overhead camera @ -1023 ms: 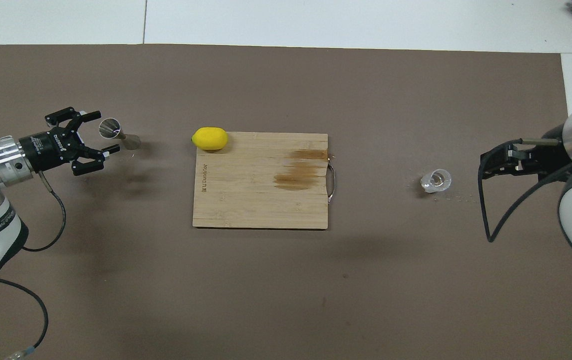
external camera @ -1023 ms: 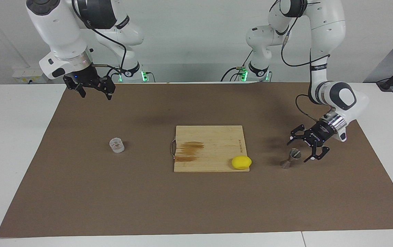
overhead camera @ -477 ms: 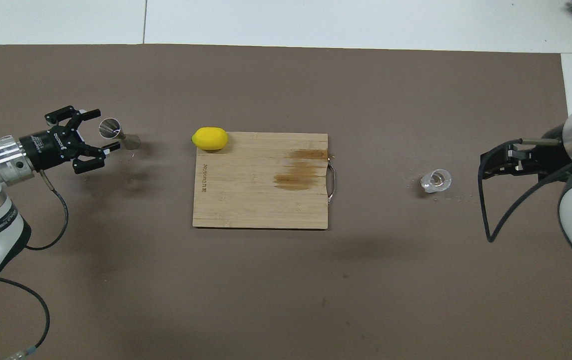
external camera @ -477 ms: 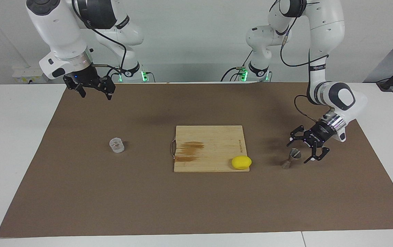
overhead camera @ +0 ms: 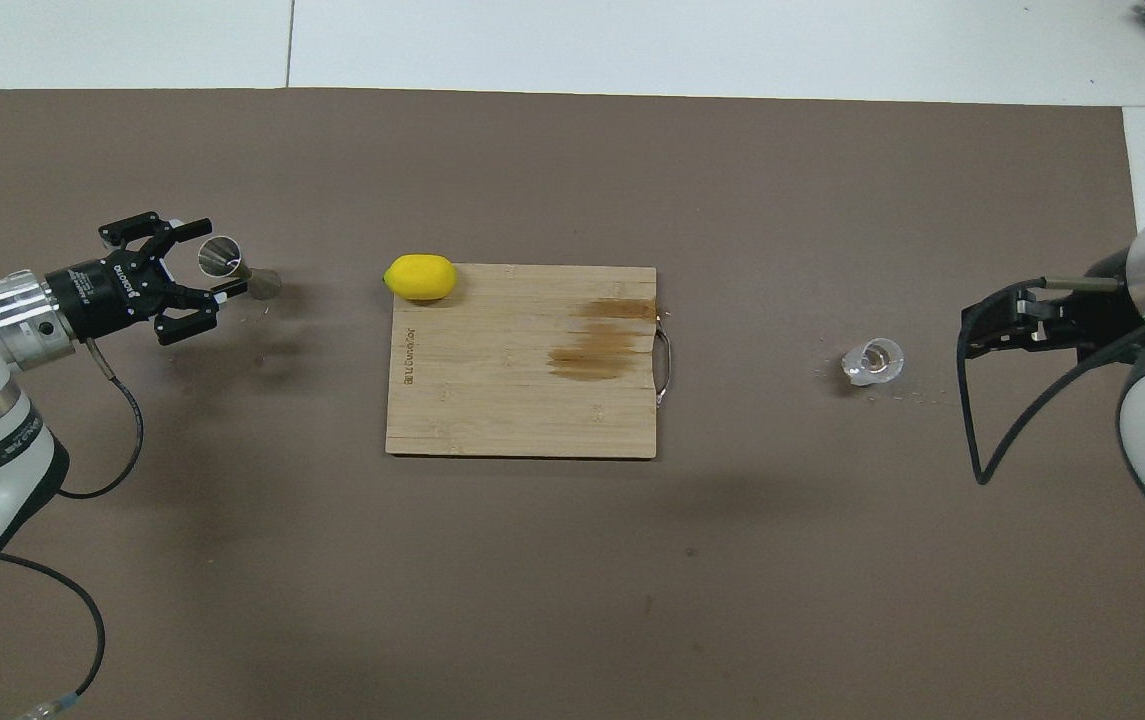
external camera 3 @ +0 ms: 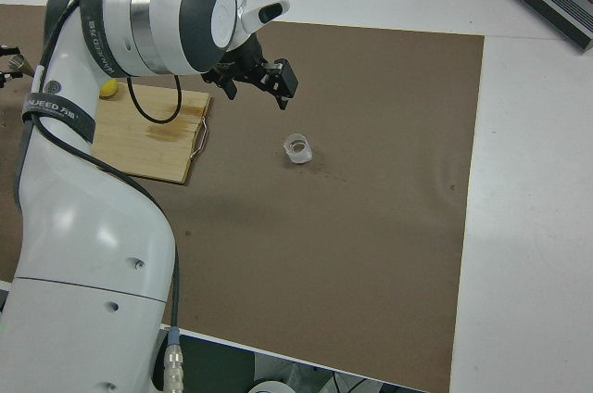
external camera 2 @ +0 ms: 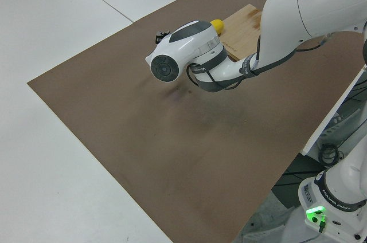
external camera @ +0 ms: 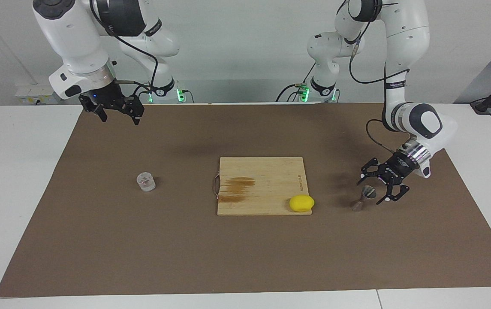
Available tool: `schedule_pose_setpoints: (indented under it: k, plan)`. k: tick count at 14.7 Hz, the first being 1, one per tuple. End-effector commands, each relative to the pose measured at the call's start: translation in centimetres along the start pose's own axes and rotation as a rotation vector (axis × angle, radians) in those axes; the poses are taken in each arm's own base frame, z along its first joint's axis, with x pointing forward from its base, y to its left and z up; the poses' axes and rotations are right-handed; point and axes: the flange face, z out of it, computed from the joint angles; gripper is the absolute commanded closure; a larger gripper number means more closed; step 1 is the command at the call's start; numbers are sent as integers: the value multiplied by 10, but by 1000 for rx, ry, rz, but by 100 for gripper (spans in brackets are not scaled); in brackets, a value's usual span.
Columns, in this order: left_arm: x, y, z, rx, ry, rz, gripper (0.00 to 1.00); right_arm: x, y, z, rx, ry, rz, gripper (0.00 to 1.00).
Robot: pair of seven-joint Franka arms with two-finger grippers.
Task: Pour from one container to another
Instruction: 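Close the left gripper around the small metal cup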
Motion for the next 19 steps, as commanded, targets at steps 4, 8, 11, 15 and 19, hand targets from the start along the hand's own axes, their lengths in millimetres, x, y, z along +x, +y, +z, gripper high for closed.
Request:
schedule_pose_setpoints:
  k: [4, 8, 11, 15, 19]
  plan:
    - [4, -1, 1, -22, 1, -25, 16, -7, 4, -1, -3, 0, -22, 0]
    - [7, 0, -2, -29, 4, -30, 16, -7, 5, -1, -3, 0, -18, 0]
    - [6, 0, -2, -28, 4, -28, 23, -7, 4, -1, -4, -2, -8, 0]
    - [6, 0, -2, -28, 4, -32, 100, -7, 5, 0, -4, -5, -5, 0]
    - [-5, 2, 0, -15, -8, -20, 100, -8, 5, -1, -5, -8, -7, 0]
